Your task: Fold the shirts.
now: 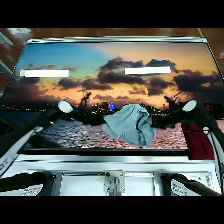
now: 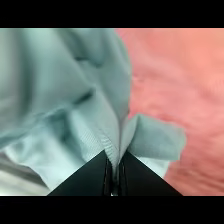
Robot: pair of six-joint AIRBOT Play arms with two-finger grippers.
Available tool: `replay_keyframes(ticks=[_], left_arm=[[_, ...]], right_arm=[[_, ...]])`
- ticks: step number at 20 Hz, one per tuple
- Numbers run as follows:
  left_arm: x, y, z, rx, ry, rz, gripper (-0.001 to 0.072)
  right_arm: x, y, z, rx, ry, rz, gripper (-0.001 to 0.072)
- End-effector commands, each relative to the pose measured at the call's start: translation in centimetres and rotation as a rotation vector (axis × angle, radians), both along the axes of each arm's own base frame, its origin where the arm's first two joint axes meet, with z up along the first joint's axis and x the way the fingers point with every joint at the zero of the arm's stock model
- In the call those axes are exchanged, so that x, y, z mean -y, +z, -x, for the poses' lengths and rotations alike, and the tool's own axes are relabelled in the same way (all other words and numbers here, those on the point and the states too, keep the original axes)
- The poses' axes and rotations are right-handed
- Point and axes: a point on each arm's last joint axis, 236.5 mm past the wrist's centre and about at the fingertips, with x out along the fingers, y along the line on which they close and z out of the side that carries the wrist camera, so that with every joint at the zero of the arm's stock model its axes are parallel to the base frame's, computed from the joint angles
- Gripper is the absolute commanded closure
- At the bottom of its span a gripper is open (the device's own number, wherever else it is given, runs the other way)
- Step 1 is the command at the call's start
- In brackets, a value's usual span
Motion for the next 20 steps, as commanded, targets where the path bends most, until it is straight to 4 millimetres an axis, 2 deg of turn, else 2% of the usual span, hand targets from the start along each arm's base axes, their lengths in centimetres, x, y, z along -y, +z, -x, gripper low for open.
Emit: replay_keyframes(ticks=[1,2,3,4,5,6,7,8,10,12,14,15,18,20], left_arm=[[-6.2,8.9,-4.0,0.261,0.009,-0.108,0.0673],[-7.7,13.6,-5.3,0.38,0.048,-0.103,0.0674],[-8.9,18.2,-6.0,0.489,0.084,-0.089,0.0673],[-9.8,22.9,-6.2,0.596,0.114,-0.069,0.0673],[-10.6,27.8,-5.9,0.705,0.144,-0.046,0.0673],[-11.2,32.3,-5.1,0.808,0.163,-0.027,0.0673],[-11.5,36.1,-4.0,0.891,0.174,-0.007,0.0673],[-11.7,39.6,-2.7,0.971,0.18,0.013,0.0673],[-12.2,44.5,0.0,1.088,0.191,0.043,0.0672],[-12.8,46.9,2.2,1.155,0.197,0.045,0.0672],[-13.3,47.5,4.0,1.176,0.19,0.026,0.0673],[-13.5,47.1,4.9,1.169,0.175,0.005,0.0673],[-14.1,43.7,6.5,1.032,0.141,-0.07,0.0672],[-14.4,40.5,7.2,0.92,0.089,-0.137,0.0672]], right_arm=[[2.6,10.4,-5.6,0.355,0.054,0.148,0.0648],[2.8,15.3,-7.3,0.503,0.033,0.163,0.0648],[2.6,21.1,-8.6,0.665,0.003,0.154,0.0648],[2.3,26.6,-9.3,0.821,-0.031,0.137,0.0649],[1.7,31.9,-9.1,0.963,-0.062,0.106,0.0649],[1.3,36.1,-8.4,1.068,-0.081,0.074,0.0649],[0.9,39.5,-7.2,1.151,-0.088,0.054,0.0649],[0.7,42.0,-5.9,1.205,-0.083,0.057,0.0649],[0.3,45.0,-3.5,1.27,-0.064,0.065,0.0649],[0.1,47.7,-1.1,1.341,-0.061,0.067,0.0649],[-0.1,50.0,0.9,1.405,-0.062,0.072,0.0649],[0.0,51.2,1.9,1.442,-0.066,0.078,0.0648],[0.3,54.6,4.0,1.534,-0.104,0.078,0.0649],[0.7,55.3,4.0,1.544,-0.124,0.08,0.0649]])
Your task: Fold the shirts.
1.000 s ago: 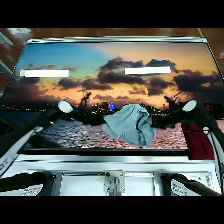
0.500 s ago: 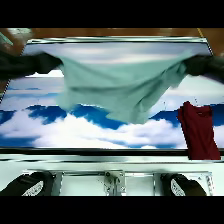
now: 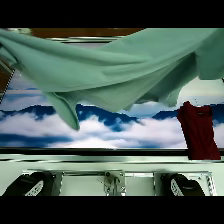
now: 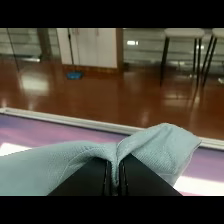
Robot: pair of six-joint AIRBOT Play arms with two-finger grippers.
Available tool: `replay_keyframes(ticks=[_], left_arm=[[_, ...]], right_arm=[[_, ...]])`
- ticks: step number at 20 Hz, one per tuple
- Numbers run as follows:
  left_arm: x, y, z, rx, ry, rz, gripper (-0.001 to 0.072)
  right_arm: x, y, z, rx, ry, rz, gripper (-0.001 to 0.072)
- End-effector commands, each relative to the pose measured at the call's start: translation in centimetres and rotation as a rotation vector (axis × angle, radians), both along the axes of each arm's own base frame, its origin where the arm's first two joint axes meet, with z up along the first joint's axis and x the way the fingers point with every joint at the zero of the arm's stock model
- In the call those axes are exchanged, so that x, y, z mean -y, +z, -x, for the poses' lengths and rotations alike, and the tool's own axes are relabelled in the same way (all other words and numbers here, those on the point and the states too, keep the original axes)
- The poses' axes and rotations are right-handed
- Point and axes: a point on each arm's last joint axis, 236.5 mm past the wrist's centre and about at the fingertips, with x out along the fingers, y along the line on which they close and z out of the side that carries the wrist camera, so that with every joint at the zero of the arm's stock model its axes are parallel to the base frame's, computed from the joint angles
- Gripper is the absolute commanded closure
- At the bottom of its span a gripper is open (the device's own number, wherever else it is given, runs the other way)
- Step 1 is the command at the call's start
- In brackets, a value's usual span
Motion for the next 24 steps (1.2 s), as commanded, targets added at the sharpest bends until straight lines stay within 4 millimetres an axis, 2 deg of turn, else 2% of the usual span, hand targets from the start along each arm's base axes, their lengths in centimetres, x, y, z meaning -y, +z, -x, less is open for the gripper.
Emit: replay_keyframes(ticks=[1,3,5,8,10,11,14,15,17,19,21,22,23,24], left_arm=[[-1.3,-5.3,1.6,-0.203,0.022,-0.113,0.0673],[-2.9,-9.7,1.0,-0.346,0.088,-0.166,0.0672],[-3.4,-14.4,0.2,-0.471,0.112,-0.198,0.0672],[-3.6,-23.6,-0.6,-0.686,0.129,-0.239,0.0672],[-5.4,-29.0,-2.7,-0.757,0.226,-0.276,0.0672],[-6.1,-31.0,-3.9,-0.783,0.271,-0.267,0.0673],[-7.4,-35.5,-8.4,-0.842,0.348,-0.201,0.0672],[-7.7,-36.6,-10.1,-0.846,0.371,-0.163,0.0672],[-8.0,-38.5,-13.2,-0.841,0.412,-0.073,0.0672],[-7.8,-40.0,-15.8,-0.83,0.441,0.009,0.0671],[-7.1,-41.8,-17.3,-0.847,0.455,0.077,0.0671],[-6.7,-42.8,-17.6,-0.876,0.457,0.105,0.0671],[-6.4,-44.0,-17.6,-0.911,0.457,0.118,0.0658],[-6.5,-44.9,-17.4,-0.936,0.456,0.112,0.0481]], right_arm=[[0.8,1.8,0.7,0.041,-0.041,-0.012,0.0649],[2.0,-0.3,-1.6,-0.036,-0.086,0.01,0.0649],[1.8,-4.2,-4.7,-0.176,-0.059,0.01,0.0649],[1.2,-13.9,-10.4,-0.502,0.004,0.029,0.0649],[1.1,-20.7,-14.8,-0.68,0.027,0.019,0.0649],[0.8,-24.0,-17.0,-0.747,0.037,0.012,0.0649],[-1.3,-32.5,-22.9,-0.851,0.056,-0.004,0.0648],[-2.1,-35.0,-24.5,-0.865,0.055,-0.012,0.0649],[-3.2,-38.5,-27.0,-0.885,0.029,-0.074,0.0648],[-3.6,-41.2,-28.3,-0.915,-0.006,-0.135,0.0648],[-4.0,-43.9,-28.4,-0.986,-0.025,-0.177,0.0639],[-4.1,-45.0,-28.0,-1.024,-0.026,-0.187,0.0618],[-4.3,-45.4,-27.7,-1.043,-0.018,-0.191,0.0454],[-4.3,-45.3,-27.6,-1.046,-0.016,-0.192,0.0173]])
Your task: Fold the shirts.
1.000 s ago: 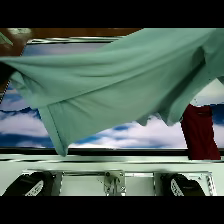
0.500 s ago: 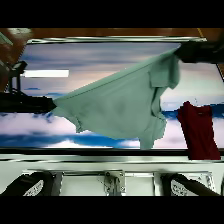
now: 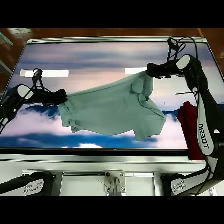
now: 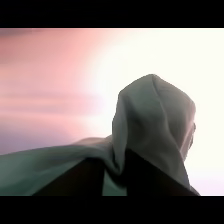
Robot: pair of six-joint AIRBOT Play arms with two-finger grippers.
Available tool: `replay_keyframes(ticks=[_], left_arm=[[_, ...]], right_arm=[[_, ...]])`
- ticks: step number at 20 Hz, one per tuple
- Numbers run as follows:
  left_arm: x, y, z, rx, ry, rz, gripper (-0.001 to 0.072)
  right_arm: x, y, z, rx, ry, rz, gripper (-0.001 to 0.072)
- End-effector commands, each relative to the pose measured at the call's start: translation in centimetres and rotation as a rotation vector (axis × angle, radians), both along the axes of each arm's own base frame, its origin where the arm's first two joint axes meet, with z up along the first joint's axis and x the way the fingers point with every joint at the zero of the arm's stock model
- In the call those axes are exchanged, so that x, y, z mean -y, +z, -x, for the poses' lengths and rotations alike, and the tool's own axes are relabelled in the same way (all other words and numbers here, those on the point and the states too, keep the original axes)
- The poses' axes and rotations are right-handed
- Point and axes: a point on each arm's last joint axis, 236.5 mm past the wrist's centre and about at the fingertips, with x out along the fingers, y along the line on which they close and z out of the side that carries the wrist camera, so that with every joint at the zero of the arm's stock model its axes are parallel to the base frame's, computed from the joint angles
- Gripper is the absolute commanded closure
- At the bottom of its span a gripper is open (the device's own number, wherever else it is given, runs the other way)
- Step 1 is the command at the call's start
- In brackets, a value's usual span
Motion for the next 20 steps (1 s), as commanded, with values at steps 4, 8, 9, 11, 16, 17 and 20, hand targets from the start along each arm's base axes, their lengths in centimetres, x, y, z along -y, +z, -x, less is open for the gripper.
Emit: replay_keyframes(ticks=[4,8,9,11,16,17,20], left_arm=[[-2.7,-3.1,2.9,-0.223,-0.005,0.07,-0.0003],[-4.3,-3.2,10.3,-0.439,-0.165,0.116,-0.0001],[-3.8,-3.6,11.5,-0.455,-0.18,0.12,-0.0001],[-1.6,-5.4,12.9,-0.464,-0.171,0.169,-0.0007],[3.0,-10.2,13.5,-0.435,-0.1,0.255,-0.0008],[3.3,-10.6,13.1,-0.428,-0.089,0.257,-0.0007],[3.7,-11.6,11.5,-0.395,-0.033,0.272,-0.0007]], right_arm=[[4.8,0.9,3.4,-0.079,0.04,0.131,0.0084],[16.3,0.0,12.6,-0.417,-0.053,0.256,0.0085],[17.2,-0.9,14.7,-0.497,-0.067,0.182,0.0084],[17.4,-2.6,17.2,-0.583,-0.105,-0.011,0.0084],[16.0,-5.2,17.6,-0.589,-0.169,-0.241,0.0083],[16.2,-5.4,17.3,-0.576,-0.18,-0.236,0.0083],[16.9,-5.5,16.2,-0.53,-0.21,-0.222,0.0083]])
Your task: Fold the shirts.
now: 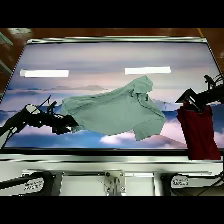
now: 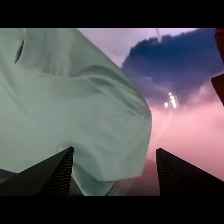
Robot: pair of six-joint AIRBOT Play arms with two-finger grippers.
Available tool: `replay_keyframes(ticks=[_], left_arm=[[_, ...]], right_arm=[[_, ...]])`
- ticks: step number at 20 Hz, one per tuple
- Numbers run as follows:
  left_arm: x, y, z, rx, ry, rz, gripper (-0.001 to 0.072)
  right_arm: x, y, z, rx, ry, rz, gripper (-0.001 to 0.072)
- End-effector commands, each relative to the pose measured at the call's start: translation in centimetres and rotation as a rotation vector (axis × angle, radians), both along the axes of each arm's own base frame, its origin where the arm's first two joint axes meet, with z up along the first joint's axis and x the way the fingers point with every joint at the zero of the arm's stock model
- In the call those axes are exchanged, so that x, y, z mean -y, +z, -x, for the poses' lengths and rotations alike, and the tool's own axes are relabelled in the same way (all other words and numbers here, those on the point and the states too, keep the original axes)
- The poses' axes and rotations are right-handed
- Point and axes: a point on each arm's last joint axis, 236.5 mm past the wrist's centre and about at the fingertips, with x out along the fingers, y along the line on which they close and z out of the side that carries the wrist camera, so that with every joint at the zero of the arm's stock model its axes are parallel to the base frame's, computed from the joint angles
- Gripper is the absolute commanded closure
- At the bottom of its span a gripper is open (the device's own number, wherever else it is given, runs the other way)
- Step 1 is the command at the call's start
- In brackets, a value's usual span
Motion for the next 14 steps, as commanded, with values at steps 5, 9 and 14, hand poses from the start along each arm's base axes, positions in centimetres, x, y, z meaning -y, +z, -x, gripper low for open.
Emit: replay_keyframes(ticks=[5,9,14], left_arm=[[-0.2,-1.8,-3.4,0.045,0.202,-0.011,0.041],[0.9,-0.7,-2.6,0.075,0.059,0.017,0.0671],[1.2,1.6,-2.6,0.162,-0.022,0.023,0.0671]], right_arm=[[0.3,-1.7,-0.4,0.008,-0.05,-0.017,0.0044],[-0.9,-5.7,1.5,-0.08,-0.073,-0.063,0.0031],[-4.3,-9.9,1.1,-0.096,0.005,-0.031,0.0031]])
